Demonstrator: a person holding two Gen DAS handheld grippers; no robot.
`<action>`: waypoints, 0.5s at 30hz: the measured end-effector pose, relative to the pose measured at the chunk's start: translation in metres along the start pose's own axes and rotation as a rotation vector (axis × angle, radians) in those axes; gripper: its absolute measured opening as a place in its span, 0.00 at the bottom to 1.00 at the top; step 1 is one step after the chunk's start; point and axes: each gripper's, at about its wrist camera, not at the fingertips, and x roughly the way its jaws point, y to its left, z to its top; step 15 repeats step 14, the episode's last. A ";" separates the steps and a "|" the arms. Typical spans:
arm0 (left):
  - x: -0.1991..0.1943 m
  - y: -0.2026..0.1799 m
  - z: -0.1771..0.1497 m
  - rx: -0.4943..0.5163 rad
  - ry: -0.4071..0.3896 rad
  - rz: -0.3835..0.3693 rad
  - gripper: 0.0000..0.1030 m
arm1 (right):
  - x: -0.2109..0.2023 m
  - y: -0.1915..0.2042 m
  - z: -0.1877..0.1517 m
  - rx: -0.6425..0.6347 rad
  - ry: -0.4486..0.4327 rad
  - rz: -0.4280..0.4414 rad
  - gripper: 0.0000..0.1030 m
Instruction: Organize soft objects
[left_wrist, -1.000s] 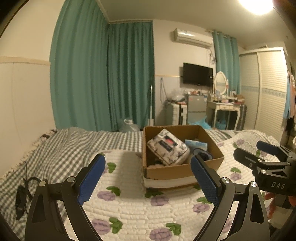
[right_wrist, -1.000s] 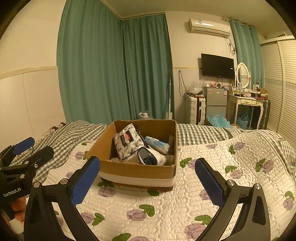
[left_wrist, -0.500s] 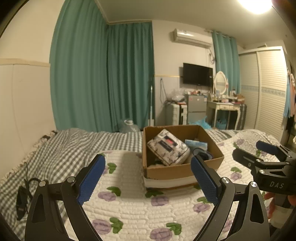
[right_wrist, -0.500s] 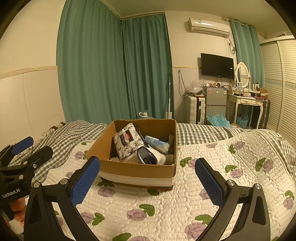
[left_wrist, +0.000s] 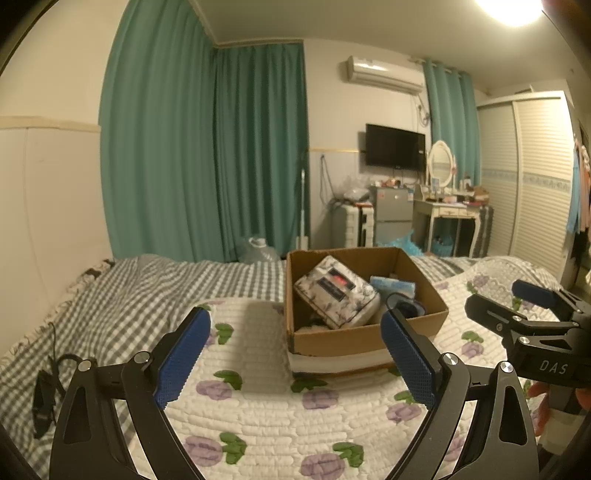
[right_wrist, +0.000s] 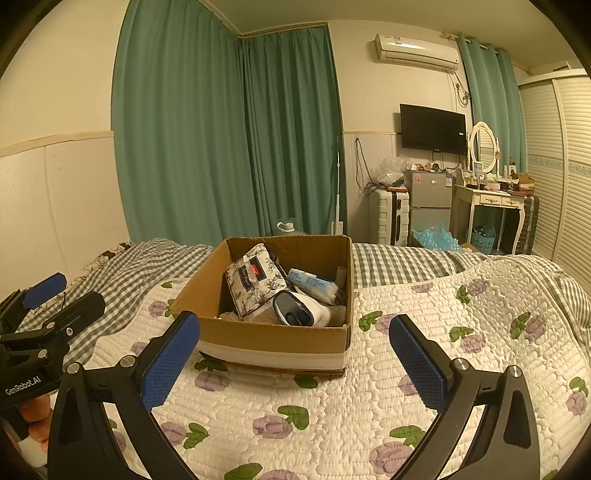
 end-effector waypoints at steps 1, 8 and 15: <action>0.000 0.000 0.000 -0.001 0.000 0.000 0.92 | 0.000 0.000 0.000 0.000 0.001 0.000 1.00; 0.000 0.000 0.000 0.000 0.001 0.003 0.92 | 0.002 0.003 -0.004 -0.002 0.002 -0.003 1.00; -0.002 0.001 -0.003 -0.002 0.004 0.008 0.92 | 0.003 0.006 -0.003 0.000 0.003 -0.005 1.00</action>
